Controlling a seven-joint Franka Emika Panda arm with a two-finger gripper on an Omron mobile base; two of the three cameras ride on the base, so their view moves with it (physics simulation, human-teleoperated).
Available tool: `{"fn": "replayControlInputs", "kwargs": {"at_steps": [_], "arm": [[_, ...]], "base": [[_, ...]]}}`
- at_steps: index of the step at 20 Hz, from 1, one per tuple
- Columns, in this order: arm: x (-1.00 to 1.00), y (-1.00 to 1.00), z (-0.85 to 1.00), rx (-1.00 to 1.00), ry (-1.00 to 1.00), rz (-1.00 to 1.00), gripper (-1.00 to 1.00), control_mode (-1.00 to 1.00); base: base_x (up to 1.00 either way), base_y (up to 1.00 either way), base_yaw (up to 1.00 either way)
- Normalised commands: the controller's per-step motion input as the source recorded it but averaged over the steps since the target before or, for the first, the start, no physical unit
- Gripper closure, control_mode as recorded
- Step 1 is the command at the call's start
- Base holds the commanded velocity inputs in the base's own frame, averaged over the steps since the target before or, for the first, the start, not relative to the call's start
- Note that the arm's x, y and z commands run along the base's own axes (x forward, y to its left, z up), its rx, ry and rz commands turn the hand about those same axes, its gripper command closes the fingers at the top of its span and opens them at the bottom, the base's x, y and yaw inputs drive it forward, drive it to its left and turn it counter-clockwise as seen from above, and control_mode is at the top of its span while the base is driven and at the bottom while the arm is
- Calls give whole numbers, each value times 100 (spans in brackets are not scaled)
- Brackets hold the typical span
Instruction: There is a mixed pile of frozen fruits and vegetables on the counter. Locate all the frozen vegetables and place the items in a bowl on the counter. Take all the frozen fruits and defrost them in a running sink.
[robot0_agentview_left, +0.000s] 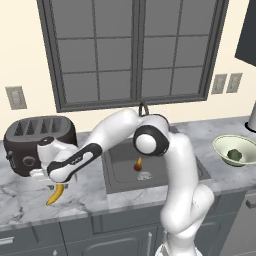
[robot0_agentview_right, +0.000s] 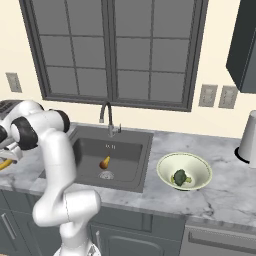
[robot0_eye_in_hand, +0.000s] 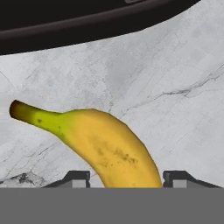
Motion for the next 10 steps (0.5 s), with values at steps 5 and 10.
{"fn": "replayControlInputs", "kwargs": {"at_steps": [5,10], "arm": [[-6,-2,-30,0,0,-4,100,-100],[-32,-49,12,0,0,-8,100,-100]], "base": [[0,0,0],[0,0,0]]}}
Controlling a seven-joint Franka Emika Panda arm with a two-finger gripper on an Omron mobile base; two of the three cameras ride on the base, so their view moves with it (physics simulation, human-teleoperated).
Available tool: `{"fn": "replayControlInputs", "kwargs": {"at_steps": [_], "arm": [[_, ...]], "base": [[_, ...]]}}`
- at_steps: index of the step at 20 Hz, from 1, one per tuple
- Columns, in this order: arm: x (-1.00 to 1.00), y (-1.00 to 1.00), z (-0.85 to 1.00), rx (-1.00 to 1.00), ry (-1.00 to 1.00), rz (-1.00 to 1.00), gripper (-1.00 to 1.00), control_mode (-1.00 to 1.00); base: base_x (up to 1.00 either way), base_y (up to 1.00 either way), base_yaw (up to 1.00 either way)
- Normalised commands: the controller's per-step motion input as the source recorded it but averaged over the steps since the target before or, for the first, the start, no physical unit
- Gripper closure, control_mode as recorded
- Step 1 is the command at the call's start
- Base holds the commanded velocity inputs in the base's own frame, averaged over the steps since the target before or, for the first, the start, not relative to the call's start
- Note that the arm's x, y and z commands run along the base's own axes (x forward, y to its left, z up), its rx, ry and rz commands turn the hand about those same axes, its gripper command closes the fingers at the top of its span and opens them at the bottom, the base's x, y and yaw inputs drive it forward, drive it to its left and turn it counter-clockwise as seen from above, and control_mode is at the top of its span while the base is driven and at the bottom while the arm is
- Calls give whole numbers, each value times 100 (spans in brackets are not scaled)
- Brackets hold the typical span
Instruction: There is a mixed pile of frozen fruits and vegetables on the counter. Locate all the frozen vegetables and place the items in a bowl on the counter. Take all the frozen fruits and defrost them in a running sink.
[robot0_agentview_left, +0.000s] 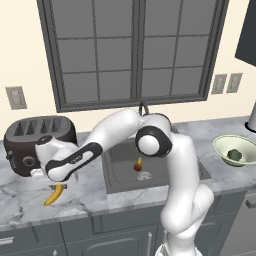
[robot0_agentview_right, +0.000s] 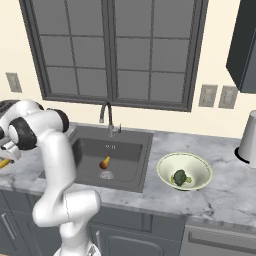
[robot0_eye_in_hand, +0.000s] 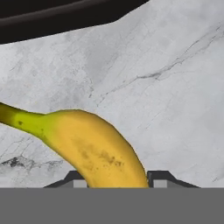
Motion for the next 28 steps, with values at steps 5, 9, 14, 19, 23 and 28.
{"fn": "replayControlInputs", "kwargs": {"at_steps": [5,9,14,19,23,28], "arm": [[-71,-94,35,2,0,-9,100,-100],[-78,-100,51,9,0,-9,100,-100],[-48,-100,61,9,0,-9,100,-100],[0,-94,45,0,0,-1,100,-100],[27,-100,32,-1,0,0,100,-100],[40,-100,35,-7,3,0,100,-100]], "base": [[0,0,0],[0,0,0],[0,0,0],[0,0,0],[0,0,0],[0,0,0]]}}
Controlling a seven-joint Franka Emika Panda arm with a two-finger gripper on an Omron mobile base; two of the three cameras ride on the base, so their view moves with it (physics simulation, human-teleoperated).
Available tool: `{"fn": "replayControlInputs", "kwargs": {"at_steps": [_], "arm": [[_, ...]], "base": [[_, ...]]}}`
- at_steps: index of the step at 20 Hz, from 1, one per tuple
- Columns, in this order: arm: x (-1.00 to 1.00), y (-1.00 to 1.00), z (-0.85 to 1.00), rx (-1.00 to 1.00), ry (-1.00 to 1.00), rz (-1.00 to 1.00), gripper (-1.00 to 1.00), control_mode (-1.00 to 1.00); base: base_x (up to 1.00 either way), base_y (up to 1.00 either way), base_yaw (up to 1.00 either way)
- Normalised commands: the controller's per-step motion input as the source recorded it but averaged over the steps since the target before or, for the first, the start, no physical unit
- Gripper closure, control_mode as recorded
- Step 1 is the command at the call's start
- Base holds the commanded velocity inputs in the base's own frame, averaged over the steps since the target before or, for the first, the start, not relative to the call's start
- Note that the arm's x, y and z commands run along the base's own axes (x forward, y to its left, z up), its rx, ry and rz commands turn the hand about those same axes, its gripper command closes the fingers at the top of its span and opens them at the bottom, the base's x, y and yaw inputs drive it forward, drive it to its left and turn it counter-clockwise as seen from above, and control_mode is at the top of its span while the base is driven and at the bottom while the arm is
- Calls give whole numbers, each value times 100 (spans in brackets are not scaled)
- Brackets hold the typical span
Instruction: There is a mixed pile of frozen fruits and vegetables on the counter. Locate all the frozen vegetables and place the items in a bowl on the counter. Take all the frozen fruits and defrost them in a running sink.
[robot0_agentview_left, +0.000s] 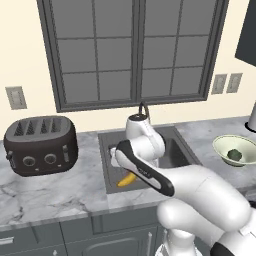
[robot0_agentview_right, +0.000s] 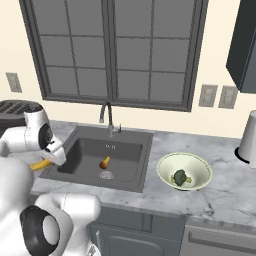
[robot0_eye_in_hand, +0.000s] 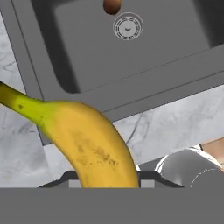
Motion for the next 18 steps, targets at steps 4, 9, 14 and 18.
{"fn": "replayControlInputs", "kwargs": {"at_steps": [4,9,14,18], "arm": [[50,-100,16,-16,9,-2,100,-100],[86,-93,0,-15,6,-2,100,-100],[93,-53,0,-2,0,0,100,-100],[62,-24,-11,0,0,0,100,-100]], "base": [[0,0,0],[0,0,0],[0,0,0],[0,0,0]]}}
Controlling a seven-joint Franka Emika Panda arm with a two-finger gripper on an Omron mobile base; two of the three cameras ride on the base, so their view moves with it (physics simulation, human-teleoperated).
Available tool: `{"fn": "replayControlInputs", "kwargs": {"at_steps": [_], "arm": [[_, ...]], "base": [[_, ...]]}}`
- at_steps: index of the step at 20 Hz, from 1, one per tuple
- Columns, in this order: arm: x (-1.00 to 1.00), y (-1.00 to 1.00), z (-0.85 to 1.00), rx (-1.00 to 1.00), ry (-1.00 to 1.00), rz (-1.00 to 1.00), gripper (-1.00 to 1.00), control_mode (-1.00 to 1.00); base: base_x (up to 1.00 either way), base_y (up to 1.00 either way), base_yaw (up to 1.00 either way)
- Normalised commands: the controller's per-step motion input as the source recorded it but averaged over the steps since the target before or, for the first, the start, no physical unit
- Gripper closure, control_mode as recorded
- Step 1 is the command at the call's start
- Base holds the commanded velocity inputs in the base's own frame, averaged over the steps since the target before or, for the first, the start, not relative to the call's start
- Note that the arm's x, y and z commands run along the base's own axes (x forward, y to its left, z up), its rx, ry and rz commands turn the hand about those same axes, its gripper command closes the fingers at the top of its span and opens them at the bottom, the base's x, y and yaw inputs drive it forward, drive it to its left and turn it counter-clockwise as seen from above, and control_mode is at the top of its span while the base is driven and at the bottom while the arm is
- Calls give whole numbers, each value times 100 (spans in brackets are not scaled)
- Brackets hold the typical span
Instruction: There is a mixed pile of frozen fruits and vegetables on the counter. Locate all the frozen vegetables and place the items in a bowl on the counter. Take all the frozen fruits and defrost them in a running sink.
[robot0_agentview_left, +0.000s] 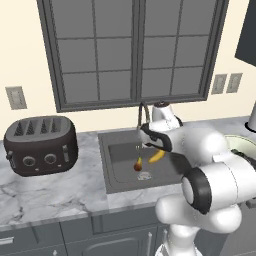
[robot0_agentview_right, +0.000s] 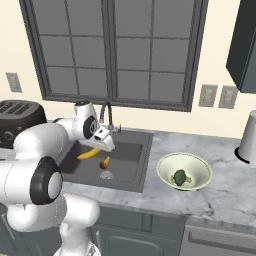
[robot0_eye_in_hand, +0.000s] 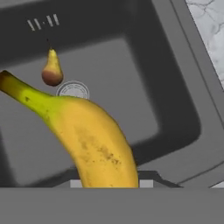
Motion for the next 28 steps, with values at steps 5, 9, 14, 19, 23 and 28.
{"fn": "replayControlInputs", "kwargs": {"at_steps": [5,9,14,19,23,28], "arm": [[50,-8,-42,0,6,2,100,-100],[51,-16,-43,0,3,4,100,-100],[7,-13,-49,2,7,0,100,-100],[0,0,-61,2,5,0,100,-100],[1,-1,-57,3,0,0,100,-100],[19,-1,-41,1,-1,0,100,-100]], "base": [[0,0,0],[0,0,0],[0,0,0],[0,0,0],[0,0,0],[0,0,0]]}}
